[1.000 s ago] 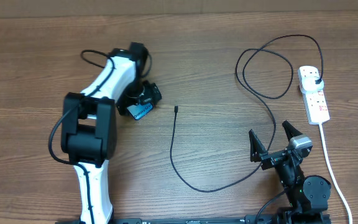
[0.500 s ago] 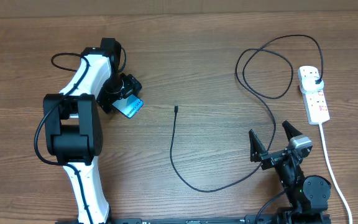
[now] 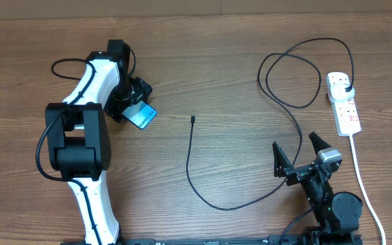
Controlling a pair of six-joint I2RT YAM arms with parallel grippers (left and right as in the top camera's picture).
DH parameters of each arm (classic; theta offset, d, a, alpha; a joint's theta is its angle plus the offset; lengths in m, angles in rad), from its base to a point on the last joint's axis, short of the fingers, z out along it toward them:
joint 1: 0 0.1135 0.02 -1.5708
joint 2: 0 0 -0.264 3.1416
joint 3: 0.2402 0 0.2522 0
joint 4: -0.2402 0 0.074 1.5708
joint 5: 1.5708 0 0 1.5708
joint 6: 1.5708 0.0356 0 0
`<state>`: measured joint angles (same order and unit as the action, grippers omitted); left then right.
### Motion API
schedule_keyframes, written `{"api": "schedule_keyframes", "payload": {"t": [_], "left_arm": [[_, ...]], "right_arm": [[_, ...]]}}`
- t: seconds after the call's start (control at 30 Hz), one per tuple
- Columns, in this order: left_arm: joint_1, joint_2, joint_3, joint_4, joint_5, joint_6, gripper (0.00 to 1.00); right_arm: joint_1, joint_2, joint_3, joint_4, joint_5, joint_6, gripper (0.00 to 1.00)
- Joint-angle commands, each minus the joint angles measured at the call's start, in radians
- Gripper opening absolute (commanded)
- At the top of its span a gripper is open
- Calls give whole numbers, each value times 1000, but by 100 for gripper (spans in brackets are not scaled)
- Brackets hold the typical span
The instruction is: Plug charger to phone and switch on socket
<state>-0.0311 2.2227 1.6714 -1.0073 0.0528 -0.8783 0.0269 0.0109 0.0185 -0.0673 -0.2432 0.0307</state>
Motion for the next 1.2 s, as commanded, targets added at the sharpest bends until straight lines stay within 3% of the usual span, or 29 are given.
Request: {"api": "schedule_keyframes", "payload": {"t": [0.0, 0.47, 0.67, 1.17], "left_arm": [[41, 40, -16, 10, 24, -39, 100], [81, 56, -16, -10, 19, -34, 100], [68, 108, -16, -16, 29, -11, 84], [38, 139, -16, -32, 26, 116, 85]], "right_arm": [[5, -8, -11, 6, 11, 7, 100], [5, -8, -11, 6, 11, 7, 100], [5, -8, -11, 6, 11, 7, 100], [5, -8, -11, 6, 11, 7, 100]]}}
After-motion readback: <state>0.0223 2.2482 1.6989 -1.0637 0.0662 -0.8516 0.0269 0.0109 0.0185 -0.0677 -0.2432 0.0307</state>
